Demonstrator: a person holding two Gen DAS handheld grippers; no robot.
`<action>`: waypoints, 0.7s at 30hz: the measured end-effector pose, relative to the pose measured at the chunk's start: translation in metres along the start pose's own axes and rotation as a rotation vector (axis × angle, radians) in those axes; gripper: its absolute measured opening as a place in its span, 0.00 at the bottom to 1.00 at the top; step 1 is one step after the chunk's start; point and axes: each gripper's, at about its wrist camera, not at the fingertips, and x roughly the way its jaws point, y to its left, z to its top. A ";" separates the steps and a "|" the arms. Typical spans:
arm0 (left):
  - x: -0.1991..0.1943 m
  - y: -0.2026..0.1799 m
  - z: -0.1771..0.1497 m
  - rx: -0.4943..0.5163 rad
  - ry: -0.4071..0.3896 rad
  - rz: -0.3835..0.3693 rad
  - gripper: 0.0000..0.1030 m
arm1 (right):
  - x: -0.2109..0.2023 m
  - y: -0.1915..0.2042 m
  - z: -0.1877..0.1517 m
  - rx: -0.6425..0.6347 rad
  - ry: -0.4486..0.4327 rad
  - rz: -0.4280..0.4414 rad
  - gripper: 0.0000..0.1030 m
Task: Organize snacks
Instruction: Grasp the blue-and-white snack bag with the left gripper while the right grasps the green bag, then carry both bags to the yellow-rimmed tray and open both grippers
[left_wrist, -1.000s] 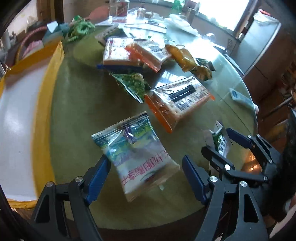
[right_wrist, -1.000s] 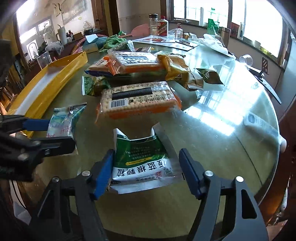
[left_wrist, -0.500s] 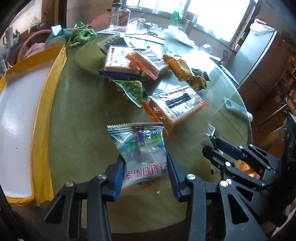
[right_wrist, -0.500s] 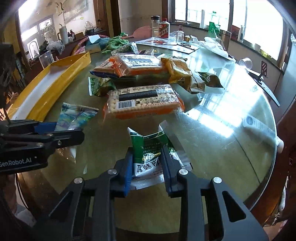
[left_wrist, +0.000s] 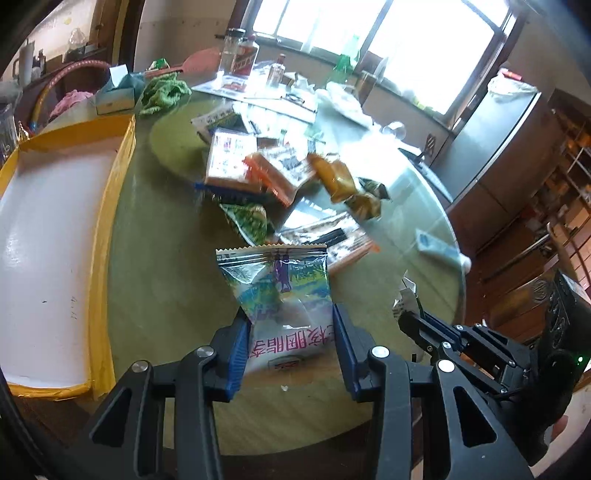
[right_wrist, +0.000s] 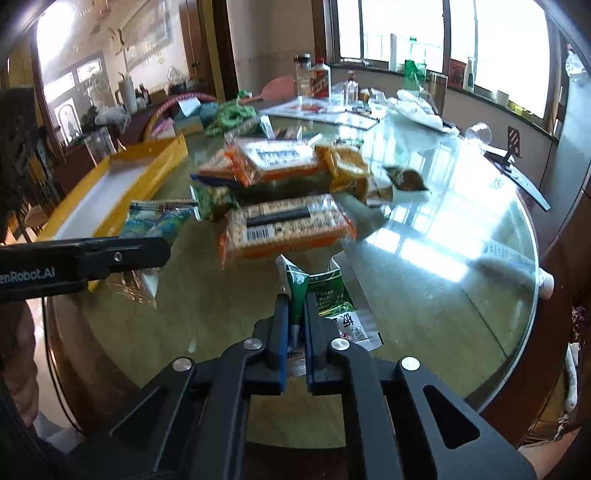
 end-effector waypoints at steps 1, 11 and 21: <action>-0.003 0.001 0.002 -0.001 -0.007 -0.003 0.41 | -0.005 0.000 0.002 0.003 -0.010 0.001 0.08; -0.055 0.027 0.005 -0.068 -0.119 -0.005 0.41 | -0.020 0.026 0.020 -0.009 -0.066 0.099 0.08; -0.126 0.145 -0.009 -0.290 -0.252 0.209 0.41 | -0.002 0.123 0.047 -0.143 -0.085 0.302 0.08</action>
